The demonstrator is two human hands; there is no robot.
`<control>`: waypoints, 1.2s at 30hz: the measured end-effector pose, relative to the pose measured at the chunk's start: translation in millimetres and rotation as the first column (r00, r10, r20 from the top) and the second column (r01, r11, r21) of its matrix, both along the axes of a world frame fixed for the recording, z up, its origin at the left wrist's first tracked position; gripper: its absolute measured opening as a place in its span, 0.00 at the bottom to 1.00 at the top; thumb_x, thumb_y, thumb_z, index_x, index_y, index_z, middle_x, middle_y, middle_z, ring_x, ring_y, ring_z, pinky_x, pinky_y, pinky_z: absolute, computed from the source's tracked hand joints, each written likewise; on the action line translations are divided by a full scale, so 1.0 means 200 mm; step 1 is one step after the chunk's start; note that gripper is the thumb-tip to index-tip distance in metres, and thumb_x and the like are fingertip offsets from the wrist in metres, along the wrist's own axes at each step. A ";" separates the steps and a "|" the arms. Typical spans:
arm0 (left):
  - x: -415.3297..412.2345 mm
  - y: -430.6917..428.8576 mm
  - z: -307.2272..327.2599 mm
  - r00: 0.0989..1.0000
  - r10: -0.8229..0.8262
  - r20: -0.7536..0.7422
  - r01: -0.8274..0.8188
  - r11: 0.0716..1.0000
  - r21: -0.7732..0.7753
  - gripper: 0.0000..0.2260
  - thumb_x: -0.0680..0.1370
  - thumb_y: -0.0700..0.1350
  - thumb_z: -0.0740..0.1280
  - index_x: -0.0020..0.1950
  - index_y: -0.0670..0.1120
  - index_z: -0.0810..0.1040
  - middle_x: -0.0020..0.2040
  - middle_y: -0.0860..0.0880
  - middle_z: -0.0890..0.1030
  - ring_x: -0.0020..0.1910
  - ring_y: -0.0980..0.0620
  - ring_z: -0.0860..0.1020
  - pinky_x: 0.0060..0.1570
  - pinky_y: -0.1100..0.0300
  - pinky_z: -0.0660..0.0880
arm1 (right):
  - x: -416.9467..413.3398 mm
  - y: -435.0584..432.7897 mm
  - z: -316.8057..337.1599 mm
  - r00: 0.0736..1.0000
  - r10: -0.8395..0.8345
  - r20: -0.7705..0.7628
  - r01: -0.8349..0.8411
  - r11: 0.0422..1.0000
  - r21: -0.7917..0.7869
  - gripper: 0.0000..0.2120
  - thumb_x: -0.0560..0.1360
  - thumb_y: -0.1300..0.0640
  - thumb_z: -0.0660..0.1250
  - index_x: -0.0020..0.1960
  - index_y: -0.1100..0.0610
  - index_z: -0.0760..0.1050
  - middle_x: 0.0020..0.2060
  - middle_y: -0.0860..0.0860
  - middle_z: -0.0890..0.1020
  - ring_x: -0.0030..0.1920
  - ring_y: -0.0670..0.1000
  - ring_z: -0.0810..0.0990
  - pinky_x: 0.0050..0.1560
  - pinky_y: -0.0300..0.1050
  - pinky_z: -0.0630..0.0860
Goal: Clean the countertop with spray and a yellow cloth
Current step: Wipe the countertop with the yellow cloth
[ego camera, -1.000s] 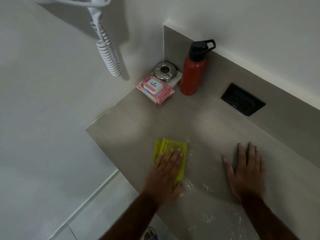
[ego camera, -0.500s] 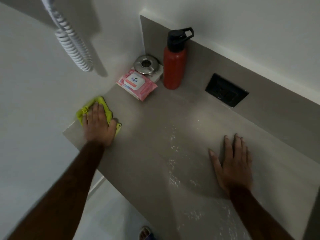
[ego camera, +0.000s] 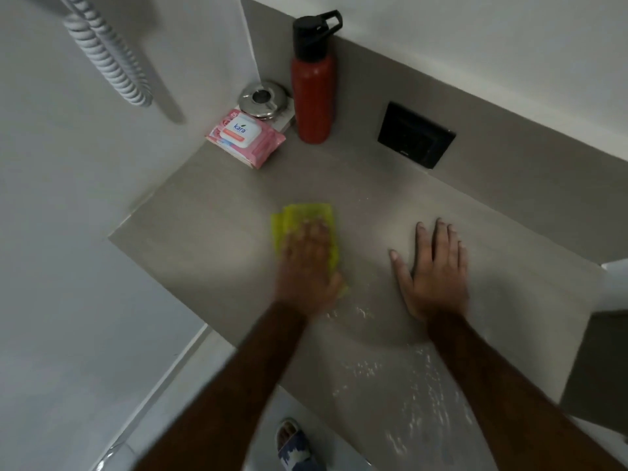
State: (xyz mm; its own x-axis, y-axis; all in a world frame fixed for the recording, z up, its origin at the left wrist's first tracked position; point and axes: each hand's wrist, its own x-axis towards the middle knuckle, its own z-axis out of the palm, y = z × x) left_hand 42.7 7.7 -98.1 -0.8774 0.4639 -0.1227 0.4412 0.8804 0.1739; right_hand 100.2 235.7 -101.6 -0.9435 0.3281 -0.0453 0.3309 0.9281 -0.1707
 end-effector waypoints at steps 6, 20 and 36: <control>0.63 0.13 0.01 0.964 -0.263 0.036 0.261 0.963 0.066 0.42 0.72 0.59 0.62 0.82 0.43 0.55 0.83 0.46 0.54 0.83 0.44 0.50 0.78 0.38 0.56 | 0.08 0.08 0.11 0.996 -0.042 -0.084 0.010 0.936 -0.352 0.33 0.83 0.38 0.53 0.83 0.54 0.60 0.85 0.56 0.57 0.85 0.58 0.53 0.84 0.56 0.48; -0.08 -0.04 0.02 0.933 0.360 0.009 -0.359 0.932 -0.055 0.37 0.78 0.60 0.48 0.81 0.39 0.58 0.82 0.40 0.57 0.81 0.39 0.56 0.78 0.39 0.52 | 0.41 0.46 0.02 0.991 -0.131 0.012 0.131 0.991 -0.022 0.37 0.83 0.35 0.48 0.84 0.57 0.55 0.84 0.61 0.56 0.84 0.62 0.54 0.83 0.62 0.55; 0.17 0.25 0.04 0.971 -0.237 0.043 0.237 0.972 0.004 0.38 0.74 0.58 0.59 0.80 0.40 0.60 0.81 0.42 0.60 0.80 0.40 0.59 0.77 0.38 0.60 | 0.41 0.47 0.01 0.992 -0.126 0.017 0.126 0.992 0.000 0.37 0.83 0.34 0.46 0.85 0.56 0.54 0.84 0.61 0.55 0.85 0.61 0.54 0.84 0.62 0.55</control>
